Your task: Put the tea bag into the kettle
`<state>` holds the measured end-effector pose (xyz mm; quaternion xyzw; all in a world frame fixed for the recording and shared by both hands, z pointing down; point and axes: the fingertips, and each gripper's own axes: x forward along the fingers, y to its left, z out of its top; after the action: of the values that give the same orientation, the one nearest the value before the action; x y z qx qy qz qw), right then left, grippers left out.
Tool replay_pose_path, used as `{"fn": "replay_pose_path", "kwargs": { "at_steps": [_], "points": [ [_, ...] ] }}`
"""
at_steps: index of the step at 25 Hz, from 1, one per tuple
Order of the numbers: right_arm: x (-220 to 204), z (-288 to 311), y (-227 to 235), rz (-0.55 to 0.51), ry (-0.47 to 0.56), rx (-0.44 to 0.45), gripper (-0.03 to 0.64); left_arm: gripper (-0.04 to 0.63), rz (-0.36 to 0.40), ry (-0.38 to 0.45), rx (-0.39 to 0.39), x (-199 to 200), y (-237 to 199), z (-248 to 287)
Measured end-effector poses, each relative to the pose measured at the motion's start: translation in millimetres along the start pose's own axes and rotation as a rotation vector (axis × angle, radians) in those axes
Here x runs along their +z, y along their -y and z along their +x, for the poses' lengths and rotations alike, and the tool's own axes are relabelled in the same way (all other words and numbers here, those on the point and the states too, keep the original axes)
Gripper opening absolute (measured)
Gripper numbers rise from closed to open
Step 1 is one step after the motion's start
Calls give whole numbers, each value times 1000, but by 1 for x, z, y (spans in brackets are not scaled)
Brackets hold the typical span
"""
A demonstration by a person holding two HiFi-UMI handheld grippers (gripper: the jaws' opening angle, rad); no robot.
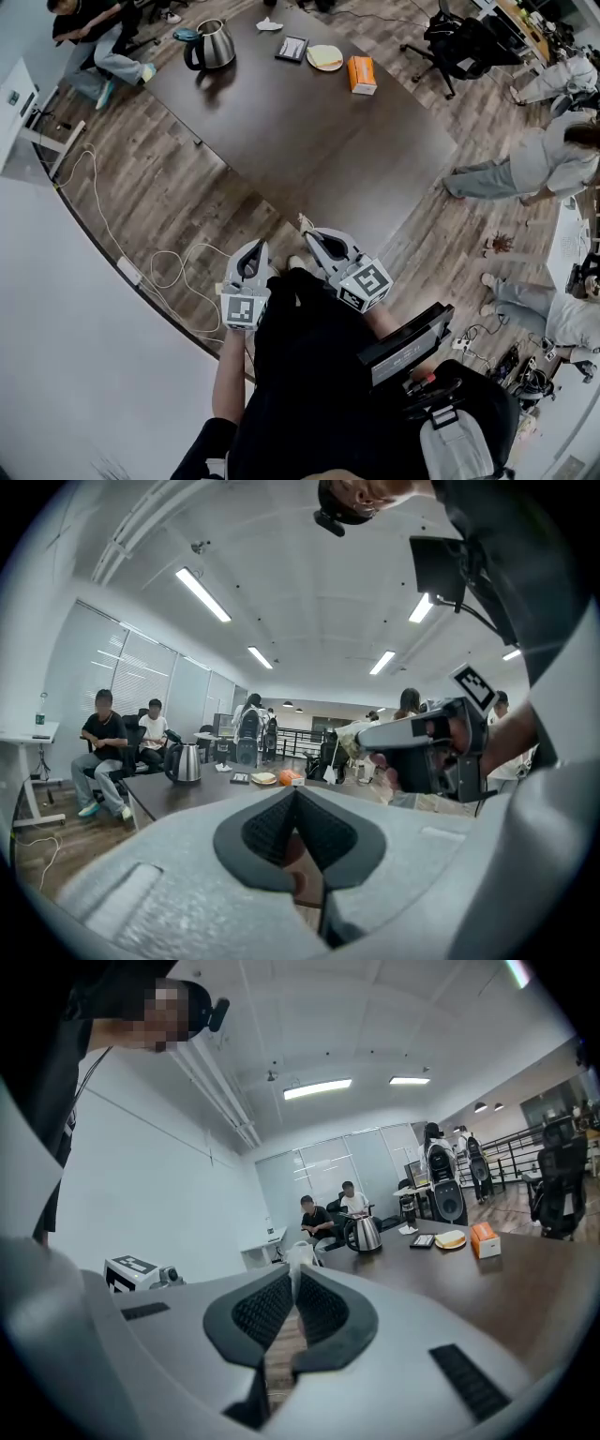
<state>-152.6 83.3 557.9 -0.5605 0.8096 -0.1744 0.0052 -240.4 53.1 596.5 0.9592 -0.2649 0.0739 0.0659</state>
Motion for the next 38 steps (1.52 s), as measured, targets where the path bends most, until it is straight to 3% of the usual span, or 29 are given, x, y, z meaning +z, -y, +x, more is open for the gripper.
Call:
{"fn": "replay_pose_path", "kwargs": {
  "at_steps": [12,16,22,27,35,38],
  "points": [
    [23,60,56,-20,60,48,11,0,59,-143,25,7,-16,48],
    [29,78,73,-3,65,81,11,0,77,-123,18,19,-24,75],
    [22,106,93,21,10,46,11,0,42,-120,-20,14,-49,97],
    [37,147,99,1,-23,-13,11,0,13,-103,-84,17,-93,118],
    [71,236,69,-58,-33,-79,11,0,96,-54,-198,44,-200,124],
    [76,259,55,-62,-29,-107,11,0,66,-46,-203,48,-243,118]
  ]
}}
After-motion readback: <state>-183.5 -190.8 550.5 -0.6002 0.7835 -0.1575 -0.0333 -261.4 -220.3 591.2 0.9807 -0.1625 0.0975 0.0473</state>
